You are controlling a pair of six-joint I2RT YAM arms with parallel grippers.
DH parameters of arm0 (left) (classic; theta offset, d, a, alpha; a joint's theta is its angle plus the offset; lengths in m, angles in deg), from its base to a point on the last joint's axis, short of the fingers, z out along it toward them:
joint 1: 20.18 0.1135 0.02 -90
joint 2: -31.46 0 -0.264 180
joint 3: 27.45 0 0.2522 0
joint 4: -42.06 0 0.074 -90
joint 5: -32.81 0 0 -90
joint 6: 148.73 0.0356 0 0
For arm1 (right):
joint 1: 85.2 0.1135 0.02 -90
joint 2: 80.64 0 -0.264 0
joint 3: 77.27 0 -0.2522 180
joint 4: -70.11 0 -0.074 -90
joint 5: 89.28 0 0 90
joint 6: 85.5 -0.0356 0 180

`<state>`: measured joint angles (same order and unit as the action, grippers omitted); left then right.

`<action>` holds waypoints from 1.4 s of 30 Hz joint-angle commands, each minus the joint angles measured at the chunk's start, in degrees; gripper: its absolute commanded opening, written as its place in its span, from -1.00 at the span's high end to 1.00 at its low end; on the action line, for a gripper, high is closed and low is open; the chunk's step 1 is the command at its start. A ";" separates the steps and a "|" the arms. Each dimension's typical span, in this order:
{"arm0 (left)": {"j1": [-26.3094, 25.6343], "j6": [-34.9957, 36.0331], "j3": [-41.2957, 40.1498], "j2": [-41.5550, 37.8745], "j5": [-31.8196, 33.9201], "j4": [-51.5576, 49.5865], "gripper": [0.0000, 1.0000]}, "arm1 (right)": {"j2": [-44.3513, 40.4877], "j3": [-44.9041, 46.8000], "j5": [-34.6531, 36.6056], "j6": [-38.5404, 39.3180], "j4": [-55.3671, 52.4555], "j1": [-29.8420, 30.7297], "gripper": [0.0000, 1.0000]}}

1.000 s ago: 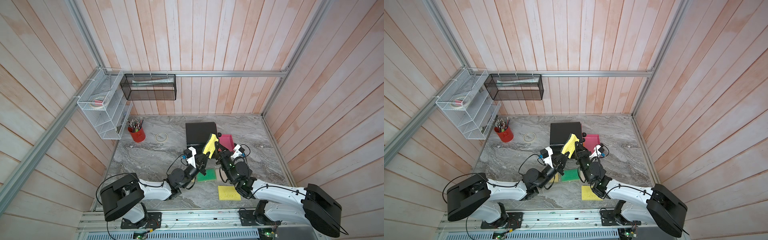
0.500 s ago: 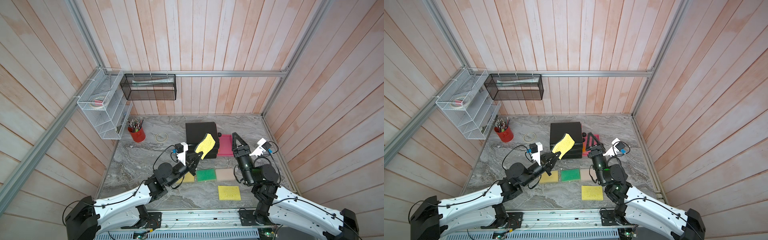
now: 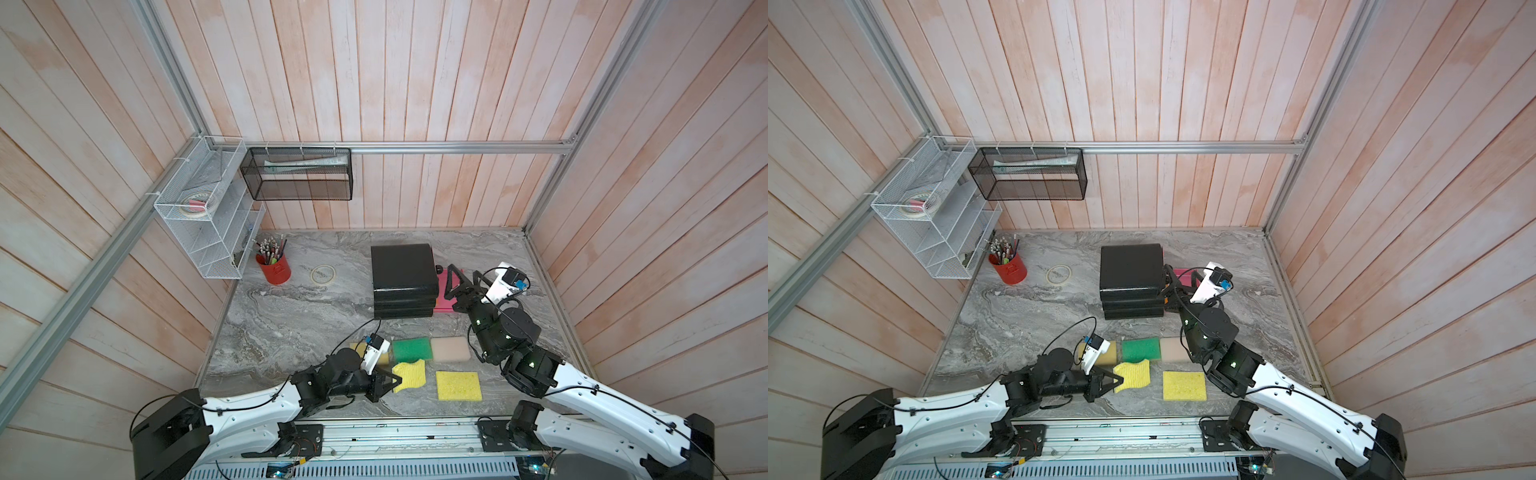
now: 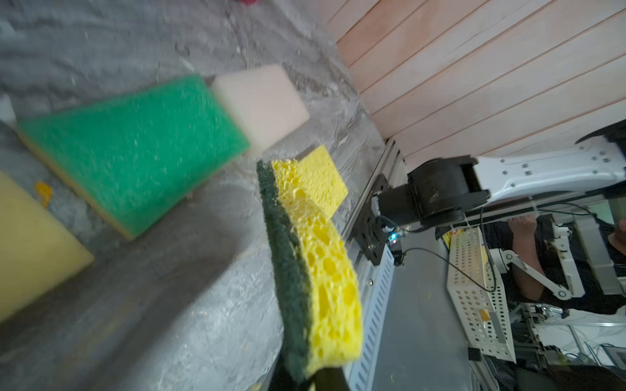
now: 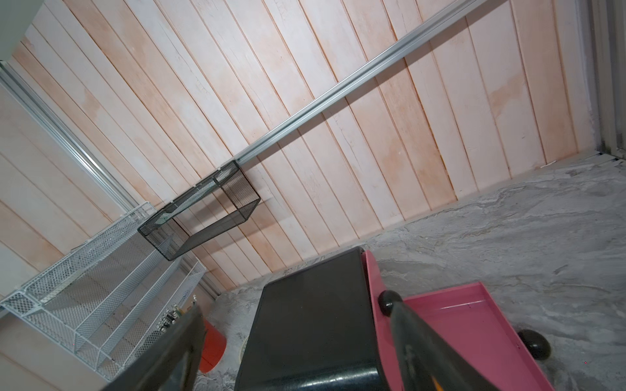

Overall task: Take the sponge out of the drawer
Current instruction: Place the sponge at the center of the board.

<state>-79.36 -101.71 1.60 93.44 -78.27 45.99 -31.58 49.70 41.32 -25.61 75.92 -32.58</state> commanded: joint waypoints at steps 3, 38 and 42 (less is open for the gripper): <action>-0.94 -5.56 -1.44 5.37 -4.34 9.00 1.00 | -0.88 1.33 -2.64 -0.69 -1.95 -2.90 -0.75; -6.47 1.19 12.05 23.06 22.04 -16.92 0.22 | -1.70 6.32 -7.27 -6.70 -2.12 -10.60 -0.75; -6.56 0.88 11.82 22.23 24.10 -19.05 0.24 | -1.86 6.59 -7.28 -6.97 -2.17 -10.92 -0.75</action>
<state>-85.98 -101.38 14.43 115.05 -59.19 36.24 -32.76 55.56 34.23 -31.97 74.28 -43.02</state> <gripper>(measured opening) 0.384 0.878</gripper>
